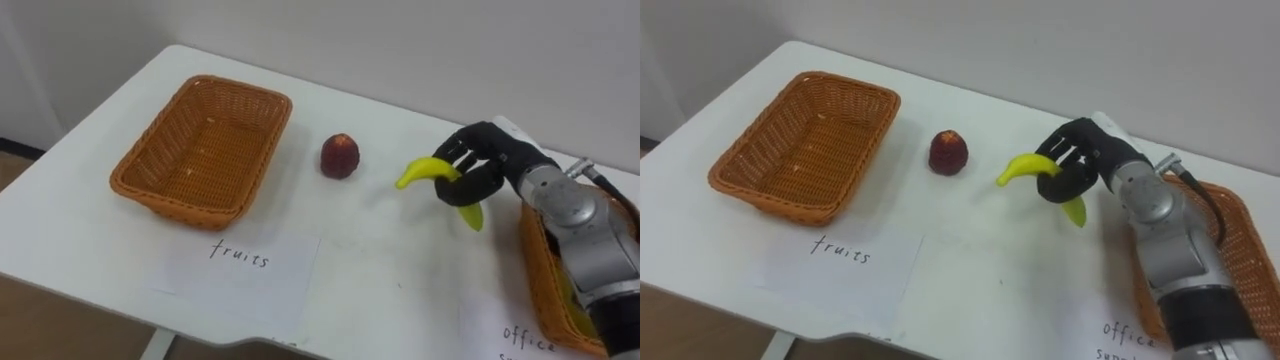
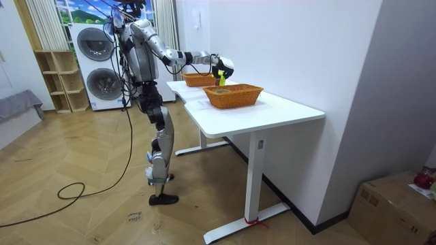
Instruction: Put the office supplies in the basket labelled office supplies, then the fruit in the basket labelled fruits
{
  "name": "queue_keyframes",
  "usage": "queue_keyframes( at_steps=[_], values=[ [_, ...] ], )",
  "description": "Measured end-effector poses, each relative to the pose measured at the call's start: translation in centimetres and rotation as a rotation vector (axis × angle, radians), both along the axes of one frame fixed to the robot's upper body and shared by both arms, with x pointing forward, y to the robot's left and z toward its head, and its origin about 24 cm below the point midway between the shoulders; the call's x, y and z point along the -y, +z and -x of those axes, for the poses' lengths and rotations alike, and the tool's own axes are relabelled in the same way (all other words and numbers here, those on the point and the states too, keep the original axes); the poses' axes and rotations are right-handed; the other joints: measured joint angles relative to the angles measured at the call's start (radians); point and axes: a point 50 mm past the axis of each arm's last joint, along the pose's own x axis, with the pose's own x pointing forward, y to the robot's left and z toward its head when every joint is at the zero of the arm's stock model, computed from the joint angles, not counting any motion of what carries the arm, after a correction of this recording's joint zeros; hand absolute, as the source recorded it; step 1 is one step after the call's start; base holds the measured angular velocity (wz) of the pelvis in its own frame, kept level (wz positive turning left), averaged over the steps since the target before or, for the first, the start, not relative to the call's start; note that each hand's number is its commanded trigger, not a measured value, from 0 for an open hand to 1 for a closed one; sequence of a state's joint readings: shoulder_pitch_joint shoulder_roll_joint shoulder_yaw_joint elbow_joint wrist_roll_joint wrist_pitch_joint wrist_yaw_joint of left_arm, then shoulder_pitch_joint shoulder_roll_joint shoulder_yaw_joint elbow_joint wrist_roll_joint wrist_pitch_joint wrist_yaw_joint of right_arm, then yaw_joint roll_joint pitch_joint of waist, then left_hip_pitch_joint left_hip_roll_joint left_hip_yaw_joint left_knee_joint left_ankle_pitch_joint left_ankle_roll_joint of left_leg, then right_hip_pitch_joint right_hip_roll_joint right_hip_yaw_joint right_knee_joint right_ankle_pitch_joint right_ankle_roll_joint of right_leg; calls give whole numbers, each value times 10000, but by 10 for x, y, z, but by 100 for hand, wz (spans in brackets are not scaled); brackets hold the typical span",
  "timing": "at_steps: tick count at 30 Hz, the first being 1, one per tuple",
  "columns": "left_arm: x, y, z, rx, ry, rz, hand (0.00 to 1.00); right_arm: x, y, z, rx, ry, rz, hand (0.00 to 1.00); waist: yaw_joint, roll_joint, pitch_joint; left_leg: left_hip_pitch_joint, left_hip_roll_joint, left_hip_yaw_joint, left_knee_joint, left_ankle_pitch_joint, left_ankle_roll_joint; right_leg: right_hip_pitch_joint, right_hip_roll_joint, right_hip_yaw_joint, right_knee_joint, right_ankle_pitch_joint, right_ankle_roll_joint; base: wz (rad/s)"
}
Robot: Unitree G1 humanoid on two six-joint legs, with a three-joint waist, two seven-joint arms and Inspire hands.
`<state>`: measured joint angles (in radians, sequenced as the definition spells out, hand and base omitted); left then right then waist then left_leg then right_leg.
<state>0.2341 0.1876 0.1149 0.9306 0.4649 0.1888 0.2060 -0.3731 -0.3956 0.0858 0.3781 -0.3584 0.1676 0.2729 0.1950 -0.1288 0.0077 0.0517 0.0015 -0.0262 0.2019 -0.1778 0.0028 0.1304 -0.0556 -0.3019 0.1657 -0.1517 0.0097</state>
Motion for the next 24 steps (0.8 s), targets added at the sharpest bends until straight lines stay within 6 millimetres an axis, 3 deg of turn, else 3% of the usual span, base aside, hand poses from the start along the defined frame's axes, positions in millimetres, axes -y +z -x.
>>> queue_keyframes(
  at_steps=[13,24],
  values=[
    [1,0,-2,158,-73,45,0,0,7,-2,895,-391,143,100,-70,219,-88,106,3,98,-40,1,3,78,-5,-21,17,-4,7,0],
    [2,-1,0,70,-47,101,0,-13,32,-4,2579,-420,-118,100,-280,197,-68,125,-4,174,-35,10,23,99,-35,8,23,-8,12,0]
  ],
)
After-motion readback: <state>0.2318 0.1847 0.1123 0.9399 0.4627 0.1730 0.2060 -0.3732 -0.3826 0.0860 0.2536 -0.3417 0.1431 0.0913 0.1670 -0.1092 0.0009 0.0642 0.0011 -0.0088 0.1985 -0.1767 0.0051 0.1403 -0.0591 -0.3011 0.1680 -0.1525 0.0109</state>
